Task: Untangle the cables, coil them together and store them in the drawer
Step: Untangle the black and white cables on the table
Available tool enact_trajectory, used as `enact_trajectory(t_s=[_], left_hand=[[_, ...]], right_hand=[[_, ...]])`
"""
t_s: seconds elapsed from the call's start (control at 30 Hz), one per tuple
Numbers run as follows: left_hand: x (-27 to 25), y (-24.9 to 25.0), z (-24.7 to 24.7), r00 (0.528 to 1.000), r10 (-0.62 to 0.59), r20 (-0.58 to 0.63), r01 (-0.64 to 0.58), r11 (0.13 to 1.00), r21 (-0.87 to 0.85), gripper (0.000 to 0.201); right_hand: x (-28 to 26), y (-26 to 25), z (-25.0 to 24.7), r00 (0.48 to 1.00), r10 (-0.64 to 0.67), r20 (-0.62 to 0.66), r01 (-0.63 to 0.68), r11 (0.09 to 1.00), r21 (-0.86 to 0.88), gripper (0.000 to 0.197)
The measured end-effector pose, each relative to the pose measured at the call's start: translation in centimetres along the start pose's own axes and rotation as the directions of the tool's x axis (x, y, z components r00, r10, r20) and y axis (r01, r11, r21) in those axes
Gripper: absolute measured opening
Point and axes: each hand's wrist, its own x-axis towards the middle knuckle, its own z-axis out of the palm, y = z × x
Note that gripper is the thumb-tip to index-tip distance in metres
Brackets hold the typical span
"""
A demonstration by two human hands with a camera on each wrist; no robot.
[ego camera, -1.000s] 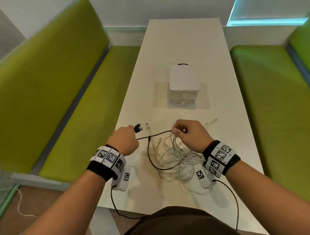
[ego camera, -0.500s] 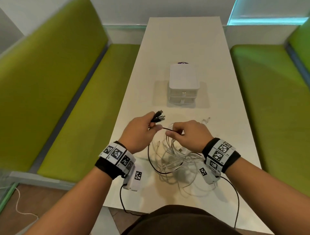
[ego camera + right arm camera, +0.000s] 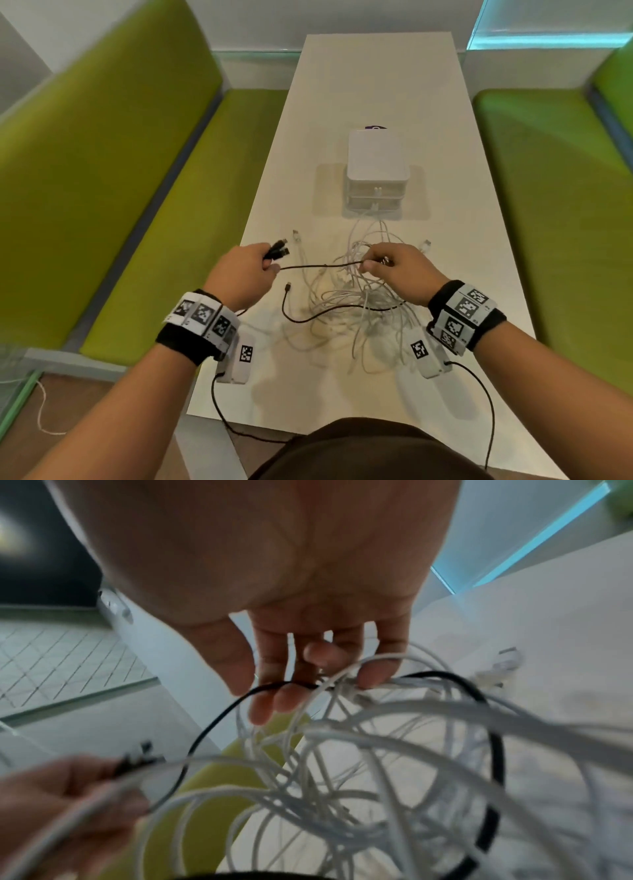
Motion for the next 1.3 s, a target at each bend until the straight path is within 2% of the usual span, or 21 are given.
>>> enact_trajectory(t_s=[0.07,0.17,0.23,0.27,0.37,0.43,0.5,0.57,0.6,0.67,0.7,0.77,0.83,0.87,0.93,1.0,1.07,1.13,1.17,1.23,1.3], left_hand=[[-0.4,0.9,0.6,0.999,0.011,-0.052,-0.005,0.993,0.119,0.01],[-1.3,3.3,1.5,0.96,0.209,-0.184,-0.224,0.973,-0.061,0.011],[-1.8,4.9,2.4,0.919,0.367,-0.143,-0.386,0.913,-0.13,0.014],[-1.9,5.5,2.9,0.908,0.408,-0.099,-0.419,0.897,-0.14,0.016],[-1.5,6.9,3.4,0.931,0.364,-0.009,-0.362,0.923,-0.128,0.009],[-1.0,7.2,3.0,0.941,0.338,-0.003,-0.337,0.935,-0.108,0.013],[-0.9,7.0,2.1,0.942,0.335,-0.017,-0.331,0.921,-0.203,0.017],[-0.9,6.4,1.0,0.939,0.336,-0.071,-0.339,0.869,-0.362,0.013],[-0.9,6.2,0.3,0.939,0.324,-0.119,-0.343,0.837,-0.427,0.014],[-0.6,5.5,-0.5,0.944,0.263,-0.199,-0.328,0.814,-0.48,0.026],[-0.4,5.1,-0.7,0.957,0.216,-0.196,-0.285,0.835,-0.471,0.028],[0.3,4.0,-0.5,0.99,0.105,-0.095,-0.135,0.907,-0.399,0.018],[0.5,3.4,0.1,0.998,0.007,0.055,0.004,0.981,-0.196,0.008],[0.4,3.3,0.5,0.998,-0.011,0.07,0.016,0.997,-0.072,0.009],[-0.1,3.7,1.1,0.997,0.061,-0.04,-0.06,0.998,0.015,0.009],[-1.0,5.0,1.3,0.96,0.236,-0.152,-0.249,0.965,-0.079,0.013],[-1.8,6.7,1.5,0.93,0.356,-0.094,-0.365,0.924,-0.111,0.015],[-1.8,7.9,2.1,0.938,0.345,0.014,-0.341,0.931,-0.13,0.023],[-1.6,8.1,2.4,0.949,0.316,0.016,-0.308,0.935,-0.174,0.024],[-1.4,8.3,2.3,0.958,0.27,-0.096,-0.287,0.896,-0.338,0.024],[-1.2,8.5,1.6,0.934,0.286,-0.213,-0.352,0.833,-0.427,0.02]], right_hand=[[0.1,-0.2,0.0,1.0,0.015,0.024,-0.014,0.999,-0.031,0.02],[0.0,-0.9,0.1,1.0,0.016,0.027,-0.006,0.944,-0.331,0.021],[-0.1,-1.5,0.4,0.998,-0.05,0.026,0.056,0.909,-0.413,0.02],[-0.2,-1.9,0.4,0.997,-0.073,0.03,0.079,0.915,-0.395,0.018],[-0.3,-2.6,0.3,0.995,-0.091,0.03,0.096,0.964,-0.25,0.017],[-0.4,-2.3,0.1,0.994,-0.1,-0.047,0.09,0.979,-0.18,0.017],[-0.5,-1.7,-0.6,0.993,-0.058,-0.1,0.031,0.967,-0.255,0.03],[-0.5,-0.8,-1.0,0.997,0.028,-0.074,-0.056,0.911,-0.408,0.054],[-0.6,-0.5,-1.2,0.996,0.082,-0.041,-0.091,0.9,-0.425,0.057],[-0.6,0.3,-1.1,0.988,0.145,0.044,-0.125,0.945,-0.302,0.043],[-0.6,0.5,-1.0,0.989,0.136,0.058,-0.121,0.97,-0.209,0.03],[-0.6,0.6,-0.7,0.996,0.088,0.008,-0.086,0.99,-0.108,0.011],[-0.6,0.3,-0.6,0.997,0.042,-0.069,-0.046,0.998,-0.052,0.009],[-0.6,0.1,-0.5,0.995,0.042,-0.09,-0.043,0.999,-0.001,0.009],[-0.6,-0.3,-0.4,0.993,0.068,-0.098,-0.063,0.996,0.057,0.009],[-0.6,-0.9,-0.2,0.993,0.09,-0.077,-0.087,0.995,0.039,0.009],[-0.6,-1.5,0.0,0.995,0.08,-0.059,-0.08,0.997,0.012,0.008],[-0.7,-2.1,0.2,0.992,0.039,-0.118,-0.035,0.999,0.038,0.007],[-0.8,-2.3,0.2,0.987,0.027,-0.157,-0.015,0.997,0.079,0.008],[-0.7,-2.1,0.0,0.986,0.028,-0.166,-0.005,0.99,0.14,0.012],[-0.5,-1.2,0.1,0.997,0.031,-0.077,-0.022,0.992,0.12,0.017]])
